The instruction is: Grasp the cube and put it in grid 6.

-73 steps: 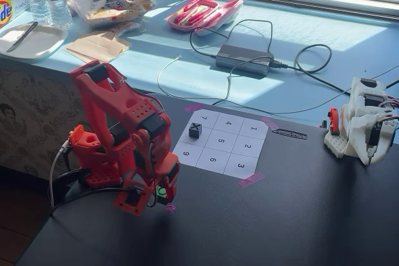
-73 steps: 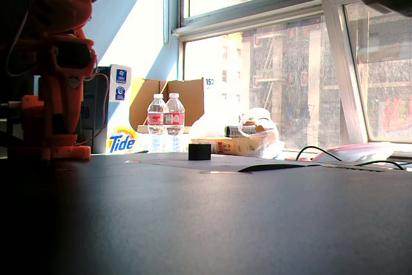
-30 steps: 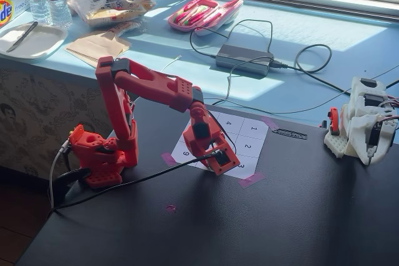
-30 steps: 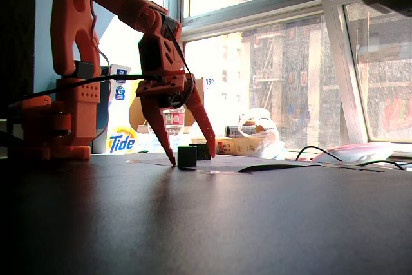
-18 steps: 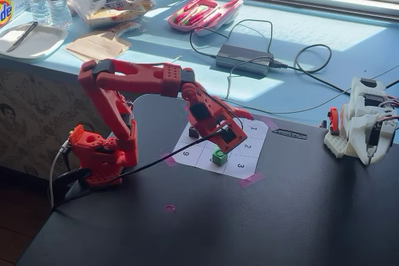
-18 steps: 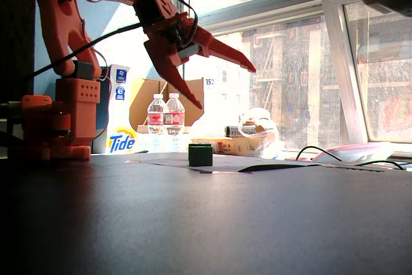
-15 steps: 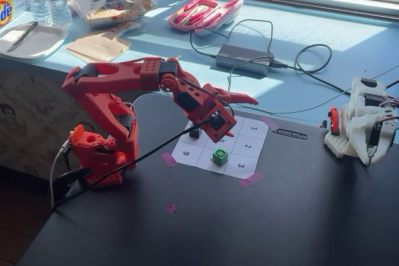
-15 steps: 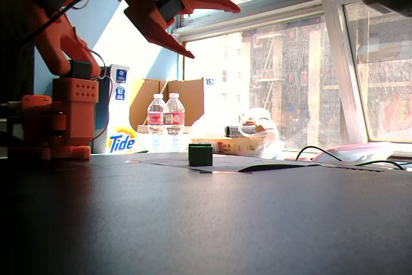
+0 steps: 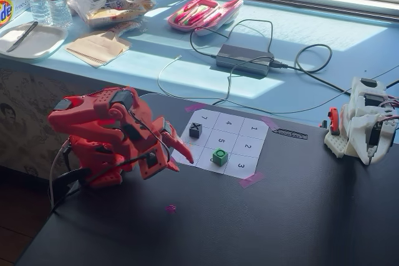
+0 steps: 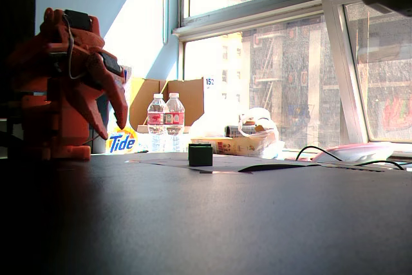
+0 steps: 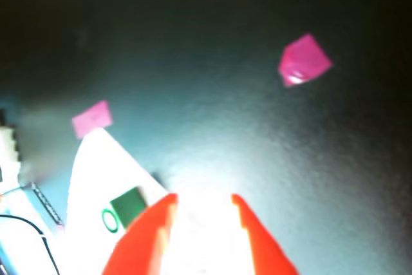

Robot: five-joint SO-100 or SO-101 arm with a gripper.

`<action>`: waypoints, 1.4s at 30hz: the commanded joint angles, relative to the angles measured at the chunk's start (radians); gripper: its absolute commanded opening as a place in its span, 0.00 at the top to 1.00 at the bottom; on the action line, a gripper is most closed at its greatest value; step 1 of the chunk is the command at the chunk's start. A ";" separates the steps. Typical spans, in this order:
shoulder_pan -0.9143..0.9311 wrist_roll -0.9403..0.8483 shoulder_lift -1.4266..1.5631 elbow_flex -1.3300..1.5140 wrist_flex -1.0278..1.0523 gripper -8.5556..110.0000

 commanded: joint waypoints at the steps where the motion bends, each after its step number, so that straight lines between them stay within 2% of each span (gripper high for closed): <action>1: -0.002 0.028 0.002 0.052 0.058 0.93; 4: -0.005 0.028 0.002 0.095 0.104 0.93; 42: -0.002 0.023 0.002 0.095 0.101 0.93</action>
